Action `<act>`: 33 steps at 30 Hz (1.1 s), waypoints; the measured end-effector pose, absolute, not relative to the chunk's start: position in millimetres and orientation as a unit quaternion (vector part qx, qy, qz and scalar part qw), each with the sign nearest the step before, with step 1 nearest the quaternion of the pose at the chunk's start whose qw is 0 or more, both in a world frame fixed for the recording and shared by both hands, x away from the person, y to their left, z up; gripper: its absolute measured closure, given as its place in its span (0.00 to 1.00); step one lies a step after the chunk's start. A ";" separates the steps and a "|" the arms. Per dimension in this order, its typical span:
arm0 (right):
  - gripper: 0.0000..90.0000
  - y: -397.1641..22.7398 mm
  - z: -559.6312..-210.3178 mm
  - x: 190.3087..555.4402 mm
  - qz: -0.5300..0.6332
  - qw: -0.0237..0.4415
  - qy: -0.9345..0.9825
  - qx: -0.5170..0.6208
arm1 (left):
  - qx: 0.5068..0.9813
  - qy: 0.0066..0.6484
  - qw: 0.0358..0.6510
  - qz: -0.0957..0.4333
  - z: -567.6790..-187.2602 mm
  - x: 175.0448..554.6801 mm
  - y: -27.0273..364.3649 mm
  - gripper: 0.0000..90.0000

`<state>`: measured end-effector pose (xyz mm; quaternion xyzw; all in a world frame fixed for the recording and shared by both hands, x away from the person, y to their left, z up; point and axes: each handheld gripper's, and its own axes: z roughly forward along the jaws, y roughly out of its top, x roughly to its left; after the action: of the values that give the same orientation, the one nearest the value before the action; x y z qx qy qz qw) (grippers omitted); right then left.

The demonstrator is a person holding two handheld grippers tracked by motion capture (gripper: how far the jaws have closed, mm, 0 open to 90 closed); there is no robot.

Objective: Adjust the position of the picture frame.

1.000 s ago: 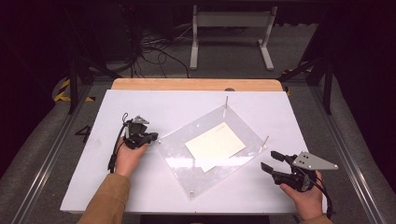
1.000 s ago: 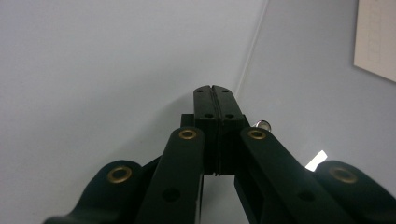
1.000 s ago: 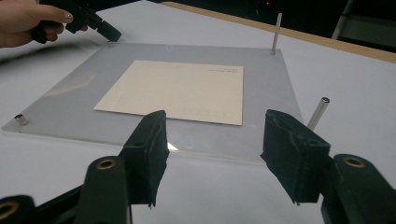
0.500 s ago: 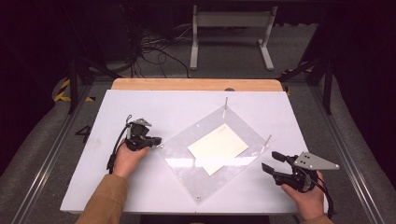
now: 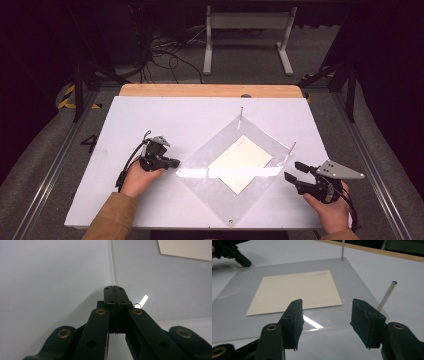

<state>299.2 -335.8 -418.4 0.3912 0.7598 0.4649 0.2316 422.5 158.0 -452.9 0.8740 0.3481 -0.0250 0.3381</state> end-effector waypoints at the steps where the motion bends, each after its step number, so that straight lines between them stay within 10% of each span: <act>1: 0.51 -336.8 -418.8 302.2 0.458 0.238 0.758 0.398 | 0.875 0.348 0.336 -0.011 -452.2 422.0 158.9 1.00; 16: 0.71 -341.2 -427.6 378.8 0.377 0.247 0.746 0.490 | 0.842 0.382 0.376 0.054 -442.0 402.3 184.5 0.97; 20: 0.92 -341.8 -423.9 389.1 0.365 0.259 0.747 0.491 | 0.839 0.387 0.379 0.056 -444.3 400.0 187.3 0.94; 33: 0.94 -327.9 -400.1 427.6 0.357 0.273 0.756 0.476 | 0.834 0.394 0.382 0.064 -443.5 391.9 193.9 0.94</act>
<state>427.6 -327.9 -400.1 0.4757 0.7562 0.3568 0.2731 391.9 193.9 -443.5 0.8335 0.3937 0.0640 0.3822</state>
